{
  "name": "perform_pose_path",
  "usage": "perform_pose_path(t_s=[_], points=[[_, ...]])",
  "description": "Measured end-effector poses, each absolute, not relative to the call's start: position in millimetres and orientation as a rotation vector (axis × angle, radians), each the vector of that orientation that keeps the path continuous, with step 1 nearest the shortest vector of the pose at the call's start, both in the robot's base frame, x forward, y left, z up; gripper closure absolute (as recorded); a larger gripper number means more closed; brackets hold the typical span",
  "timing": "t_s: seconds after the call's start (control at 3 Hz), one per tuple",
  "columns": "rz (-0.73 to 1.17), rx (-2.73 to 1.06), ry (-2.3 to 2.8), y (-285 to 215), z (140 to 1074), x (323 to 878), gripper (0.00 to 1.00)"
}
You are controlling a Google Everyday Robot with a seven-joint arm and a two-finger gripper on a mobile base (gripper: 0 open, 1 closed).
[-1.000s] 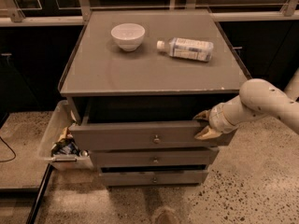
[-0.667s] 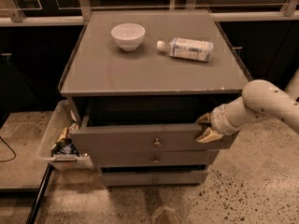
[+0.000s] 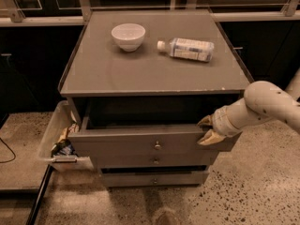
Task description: Open top drawer
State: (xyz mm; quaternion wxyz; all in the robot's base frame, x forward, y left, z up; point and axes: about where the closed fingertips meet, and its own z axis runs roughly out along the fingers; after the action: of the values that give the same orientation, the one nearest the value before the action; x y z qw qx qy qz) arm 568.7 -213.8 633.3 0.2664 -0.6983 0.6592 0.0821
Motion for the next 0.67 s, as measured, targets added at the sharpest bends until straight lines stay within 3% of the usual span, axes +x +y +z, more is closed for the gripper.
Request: perform_pose_path(t_s=[0.67], points=[[0.222, -1.886, 1.78, -213.7, 633.3, 568.6, 0.58]])
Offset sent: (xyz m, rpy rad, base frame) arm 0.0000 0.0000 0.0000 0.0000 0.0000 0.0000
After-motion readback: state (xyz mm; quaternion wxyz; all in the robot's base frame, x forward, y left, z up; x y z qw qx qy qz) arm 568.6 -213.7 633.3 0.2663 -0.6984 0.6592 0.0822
